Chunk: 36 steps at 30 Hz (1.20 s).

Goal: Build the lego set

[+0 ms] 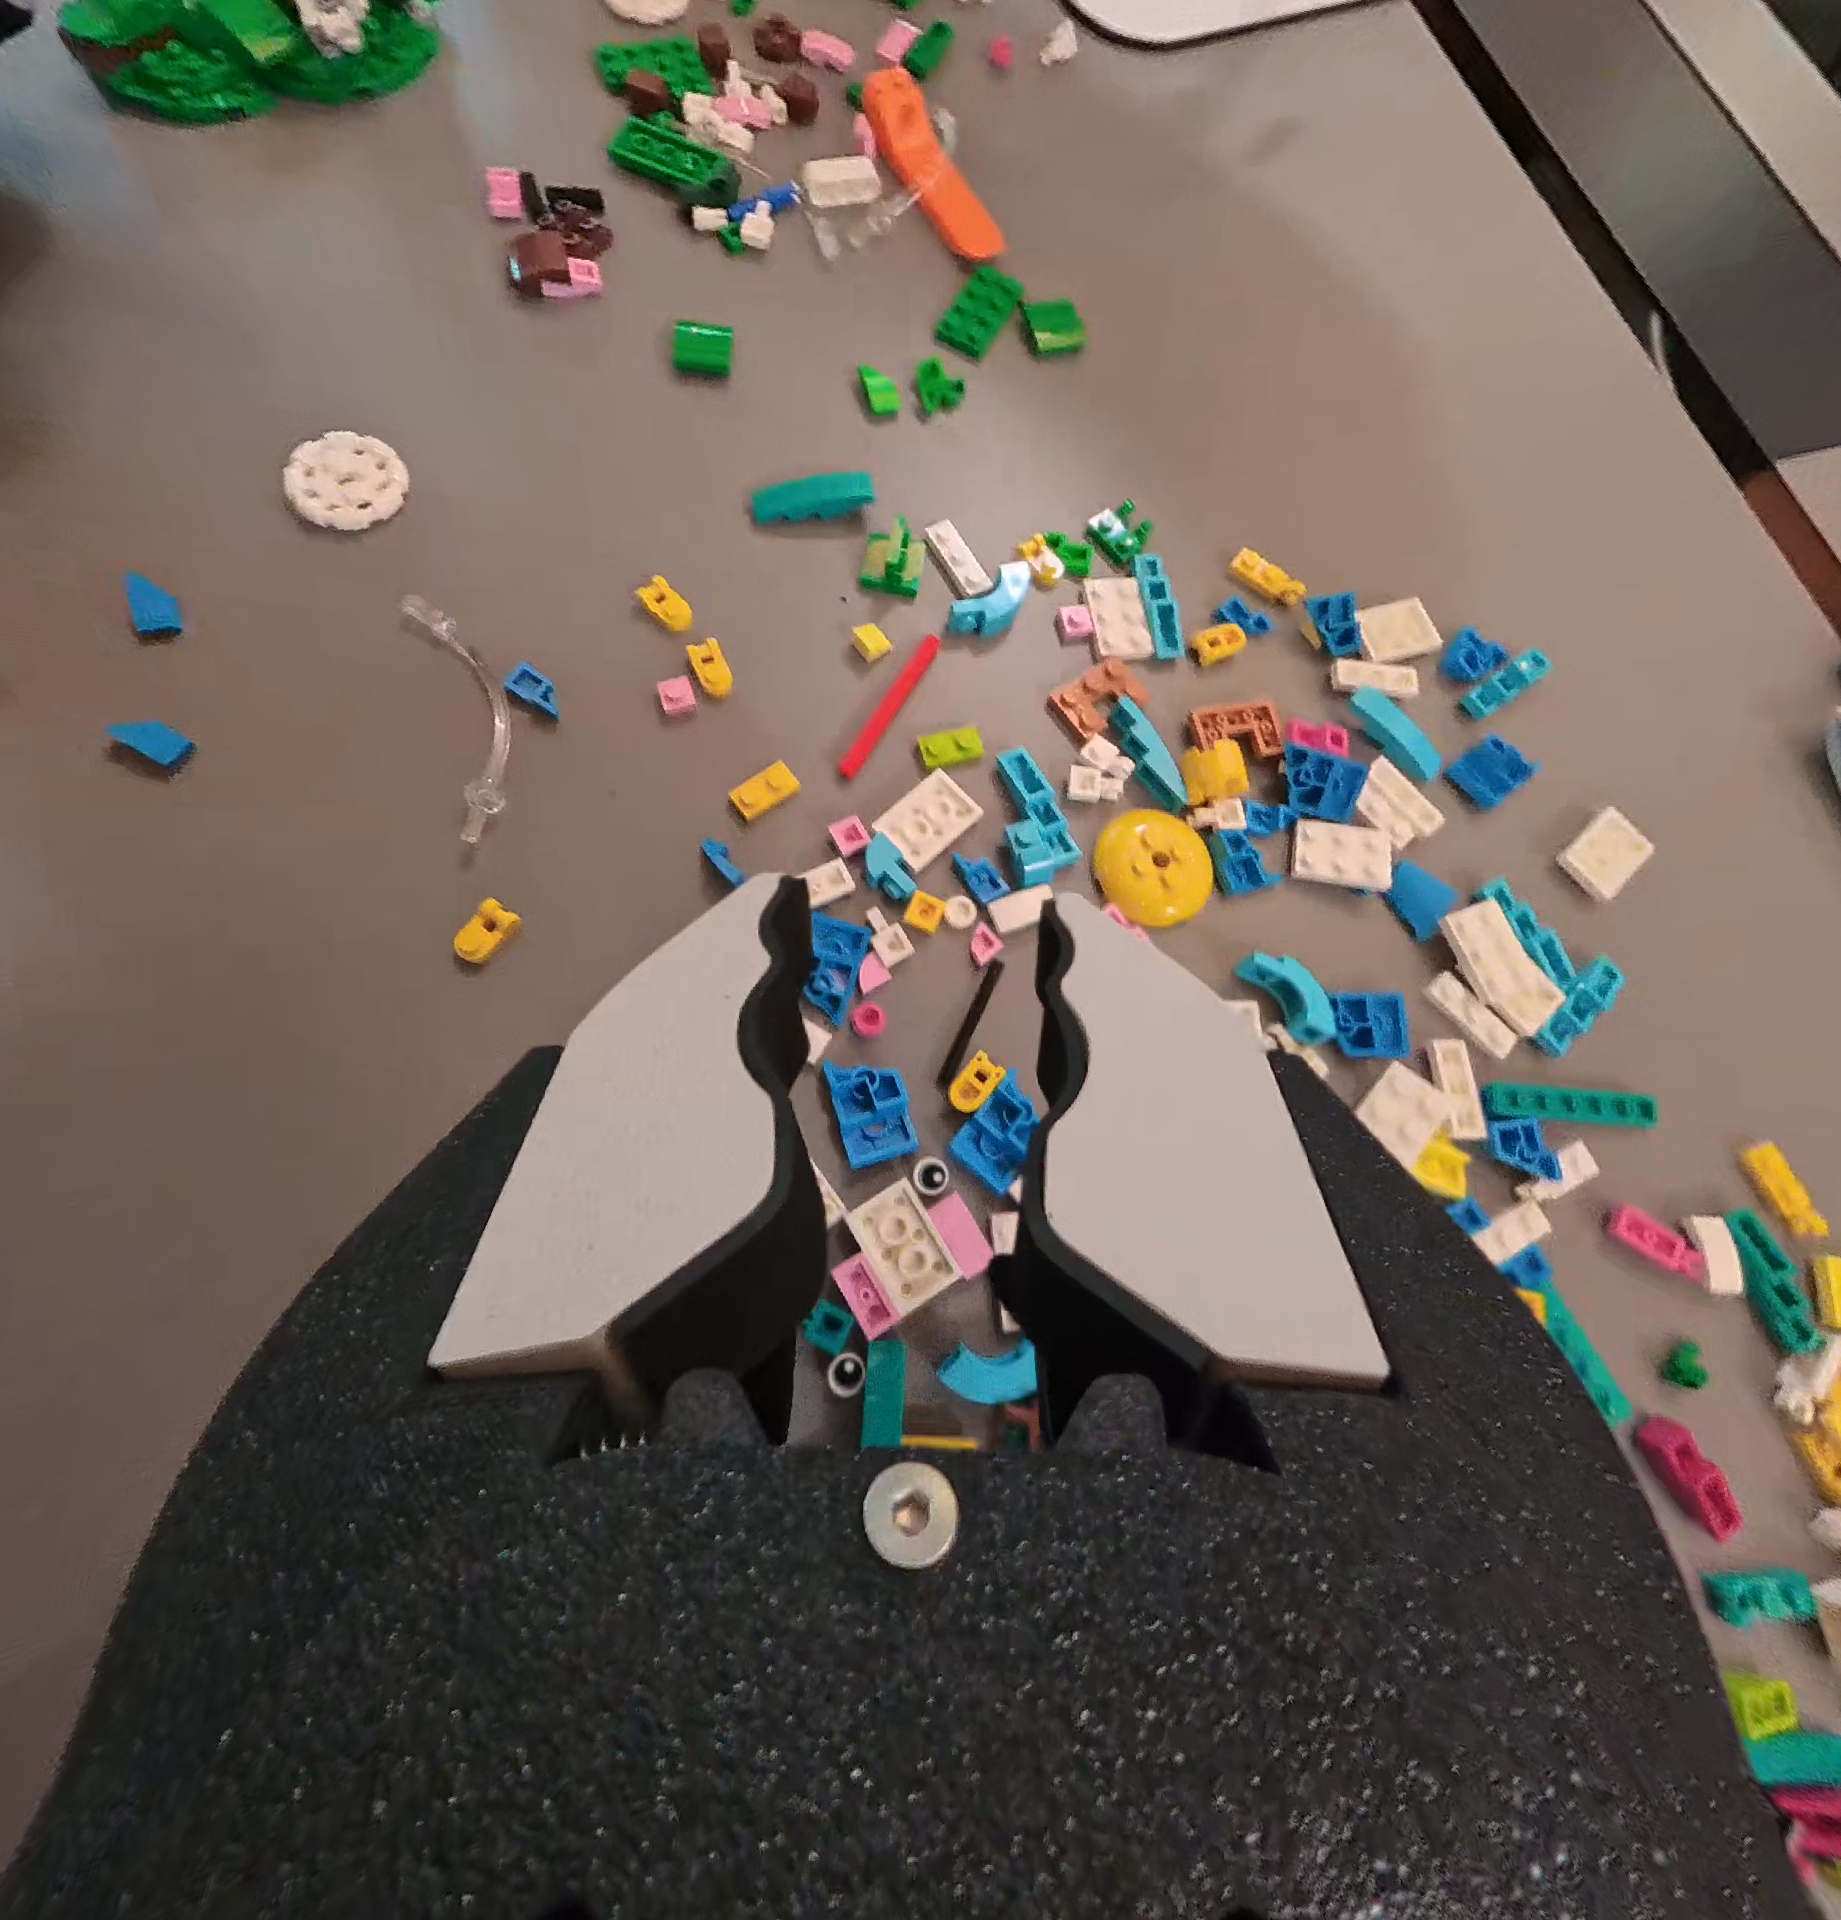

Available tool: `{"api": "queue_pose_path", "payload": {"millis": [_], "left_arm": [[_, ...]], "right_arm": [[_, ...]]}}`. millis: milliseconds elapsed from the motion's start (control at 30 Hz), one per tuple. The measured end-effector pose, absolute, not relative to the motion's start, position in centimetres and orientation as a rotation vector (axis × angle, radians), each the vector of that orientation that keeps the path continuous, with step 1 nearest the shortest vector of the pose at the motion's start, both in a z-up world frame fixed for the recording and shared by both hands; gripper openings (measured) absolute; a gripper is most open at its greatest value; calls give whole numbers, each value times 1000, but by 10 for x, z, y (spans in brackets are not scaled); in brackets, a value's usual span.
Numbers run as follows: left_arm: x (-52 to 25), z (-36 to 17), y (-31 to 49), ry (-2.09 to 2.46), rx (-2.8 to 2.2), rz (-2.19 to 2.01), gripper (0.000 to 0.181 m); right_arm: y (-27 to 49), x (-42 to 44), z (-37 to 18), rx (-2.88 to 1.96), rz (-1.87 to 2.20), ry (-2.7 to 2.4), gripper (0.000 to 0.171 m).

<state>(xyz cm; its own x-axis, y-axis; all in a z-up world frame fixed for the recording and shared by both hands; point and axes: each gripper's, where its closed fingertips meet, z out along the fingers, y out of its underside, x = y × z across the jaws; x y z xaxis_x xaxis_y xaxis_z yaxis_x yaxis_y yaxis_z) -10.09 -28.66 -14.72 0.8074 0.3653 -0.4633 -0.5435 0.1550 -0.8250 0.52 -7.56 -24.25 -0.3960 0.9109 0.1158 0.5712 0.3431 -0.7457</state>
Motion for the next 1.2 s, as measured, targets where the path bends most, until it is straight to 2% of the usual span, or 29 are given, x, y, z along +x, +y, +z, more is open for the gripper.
{"api": "queue_pose_path", "payload": {"millis": [133, 400, 933, 1000, 1067, 1200], "left_arm": [[-93, -154, -280, 233, -1290, 632, 29], [-88, -167, -271, 294, -1357, 620, 26], [-87, -176, -266, 324, -1406, 610, 22], [-85, -177, -266, 332, -1412, 603, 17], [-80, -183, -263, 375, -1438, 562, 0], [-79, -186, -262, 380, -1459, 554, 0]], "right_arm": [[-77, 5, -250, -1311, 850, -2125, 38], [-40, -18, -283, -1403, 566, -2196, 33], [-40, -39, -280, -1460, 654, -2243, 32], [-46, -31, -281, -1499, 675, -2254, 35], [-44, -22, -284, -1526, 609, -2258, 35], [-45, -7, -277, -1520, 597, -2223, 32]]}}
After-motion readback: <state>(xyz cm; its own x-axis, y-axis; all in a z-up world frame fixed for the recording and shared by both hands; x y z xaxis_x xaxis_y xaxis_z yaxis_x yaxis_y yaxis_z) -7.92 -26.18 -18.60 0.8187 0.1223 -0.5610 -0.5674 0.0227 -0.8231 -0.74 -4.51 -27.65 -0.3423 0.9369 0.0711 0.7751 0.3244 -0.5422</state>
